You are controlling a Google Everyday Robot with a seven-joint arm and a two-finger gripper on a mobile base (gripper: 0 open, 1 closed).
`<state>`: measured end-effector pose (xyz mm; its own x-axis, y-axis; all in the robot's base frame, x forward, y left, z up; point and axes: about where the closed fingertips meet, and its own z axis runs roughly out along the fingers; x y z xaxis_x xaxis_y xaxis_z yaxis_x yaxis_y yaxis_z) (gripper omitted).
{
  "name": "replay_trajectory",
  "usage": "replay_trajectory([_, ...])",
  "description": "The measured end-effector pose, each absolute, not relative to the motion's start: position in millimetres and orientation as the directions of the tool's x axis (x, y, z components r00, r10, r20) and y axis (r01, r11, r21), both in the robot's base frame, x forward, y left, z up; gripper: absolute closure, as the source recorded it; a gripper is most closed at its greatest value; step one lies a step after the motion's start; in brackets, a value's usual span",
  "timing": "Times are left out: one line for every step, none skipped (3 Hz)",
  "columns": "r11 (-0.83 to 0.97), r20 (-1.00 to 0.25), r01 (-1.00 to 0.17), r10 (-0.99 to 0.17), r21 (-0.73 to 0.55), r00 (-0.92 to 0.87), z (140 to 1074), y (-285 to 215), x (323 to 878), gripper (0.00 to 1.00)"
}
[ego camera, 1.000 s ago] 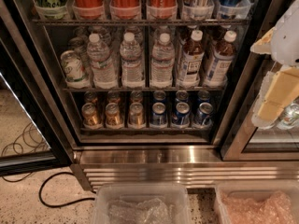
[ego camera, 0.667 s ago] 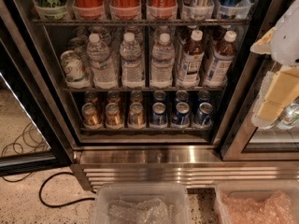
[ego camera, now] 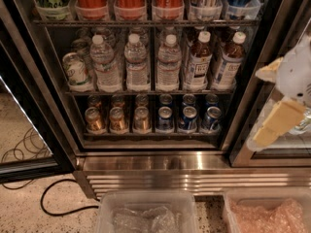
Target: Pick orange can from bottom shelf of fridge
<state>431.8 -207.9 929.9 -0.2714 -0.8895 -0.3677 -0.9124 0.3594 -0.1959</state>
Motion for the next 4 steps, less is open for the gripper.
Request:
replay_trajectory([0.414, -0.474, -0.898, -0.828, -0.152, -0.301, 886.2, -194.8, 429.2, 0.0])
replay_trajectory([0.41, -0.526, -0.907, -0.796, -0.102, -0.3, 841.1, -178.5, 429.8, 0.0])
replay_trajectory([0.341, -0.544, -0.939, -0.795, -0.036, -0.268, 797.8, -154.7, 428.2, 0.0])
replay_trajectory([0.339, -0.544, -0.94, -0.795, -0.033, -0.267, 795.6, -154.8, 428.0, 0.0])
